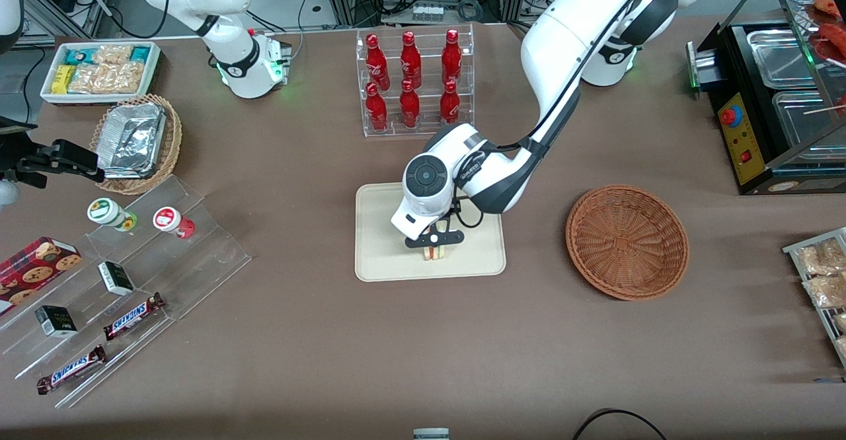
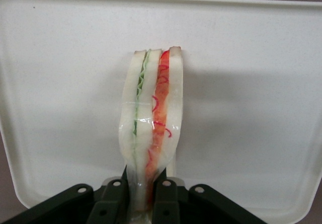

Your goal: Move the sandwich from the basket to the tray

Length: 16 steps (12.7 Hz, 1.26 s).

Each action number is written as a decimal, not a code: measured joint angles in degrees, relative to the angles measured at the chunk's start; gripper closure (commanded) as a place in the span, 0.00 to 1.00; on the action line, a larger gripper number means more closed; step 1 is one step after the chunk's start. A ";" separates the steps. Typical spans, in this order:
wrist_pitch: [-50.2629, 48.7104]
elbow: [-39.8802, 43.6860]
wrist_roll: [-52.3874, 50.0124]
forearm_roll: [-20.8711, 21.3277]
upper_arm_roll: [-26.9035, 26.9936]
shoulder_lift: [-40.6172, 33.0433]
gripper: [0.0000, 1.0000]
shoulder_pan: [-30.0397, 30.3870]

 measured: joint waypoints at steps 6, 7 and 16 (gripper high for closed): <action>-5.24 3.86 -0.21 0.01 0.08 -3.57 0.00 0.06; -7.76 4.63 0.39 0.01 0.19 -5.64 0.00 0.18; -16.30 -1.12 13.69 1.64 1.37 -19.35 0.00 11.54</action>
